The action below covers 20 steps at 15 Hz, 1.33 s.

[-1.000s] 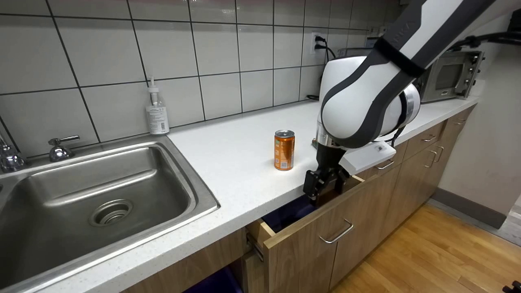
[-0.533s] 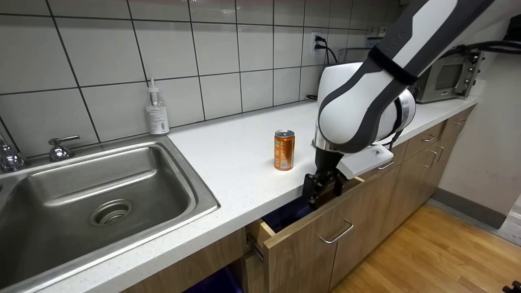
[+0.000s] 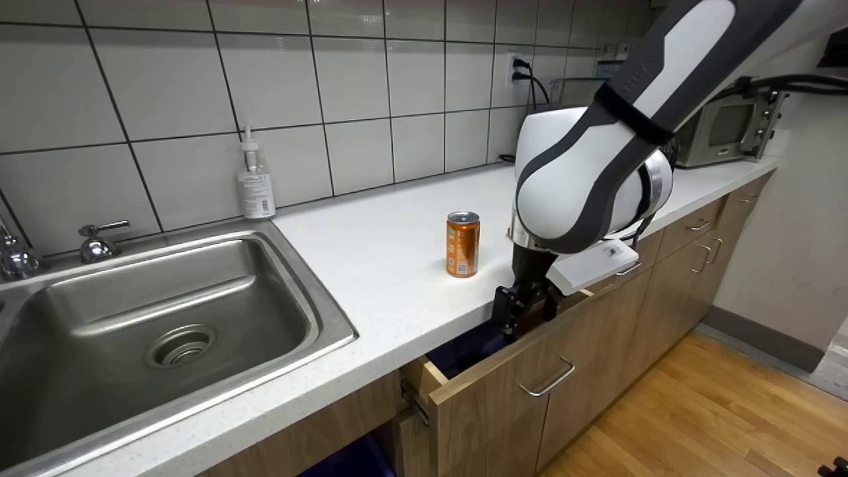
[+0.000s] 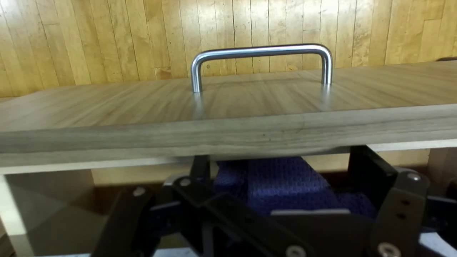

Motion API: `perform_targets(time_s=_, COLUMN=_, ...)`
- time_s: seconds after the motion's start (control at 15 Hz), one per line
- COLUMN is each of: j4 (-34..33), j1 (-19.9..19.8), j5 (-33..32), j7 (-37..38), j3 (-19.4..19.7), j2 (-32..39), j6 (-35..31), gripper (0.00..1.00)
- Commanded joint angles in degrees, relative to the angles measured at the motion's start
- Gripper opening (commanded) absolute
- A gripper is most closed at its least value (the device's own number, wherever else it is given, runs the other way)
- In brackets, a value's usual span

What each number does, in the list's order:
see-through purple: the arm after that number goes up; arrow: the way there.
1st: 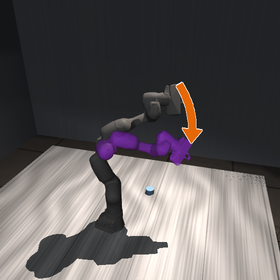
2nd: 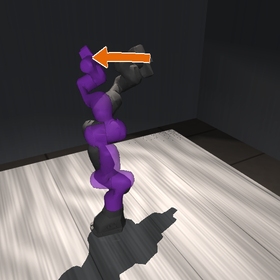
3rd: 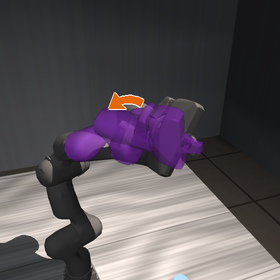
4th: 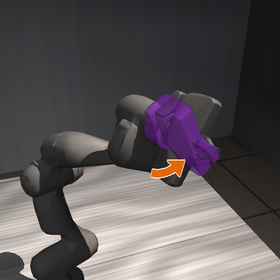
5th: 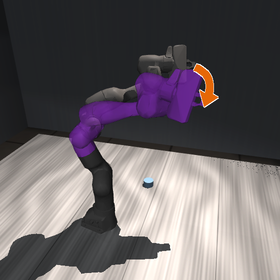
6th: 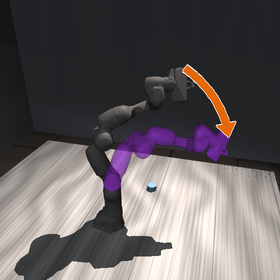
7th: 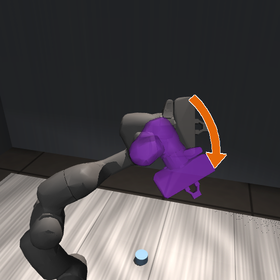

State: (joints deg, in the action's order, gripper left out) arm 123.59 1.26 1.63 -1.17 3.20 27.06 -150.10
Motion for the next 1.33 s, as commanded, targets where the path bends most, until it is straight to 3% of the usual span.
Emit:
perform_targets(time_s=0.0, j4=-0.38, j1=-0.70, j5=-0.82, j7=0.75, j3=-0.67, j2=-1.06, j6=3.27, gripper=1.00)
perform_targets(time_s=0.53, j4=0.67, j1=-0.73, j5=-0.82, j7=0.50, j3=-0.77, j2=-2.19, j6=6.73, gripper=1.00)
perform_targets(time_s=1.27, j4=5.91, j1=-0.04, j5=-0.79, j7=1.71, j3=-0.73, j2=-5.42, j6=4.93, gripper=1.00)
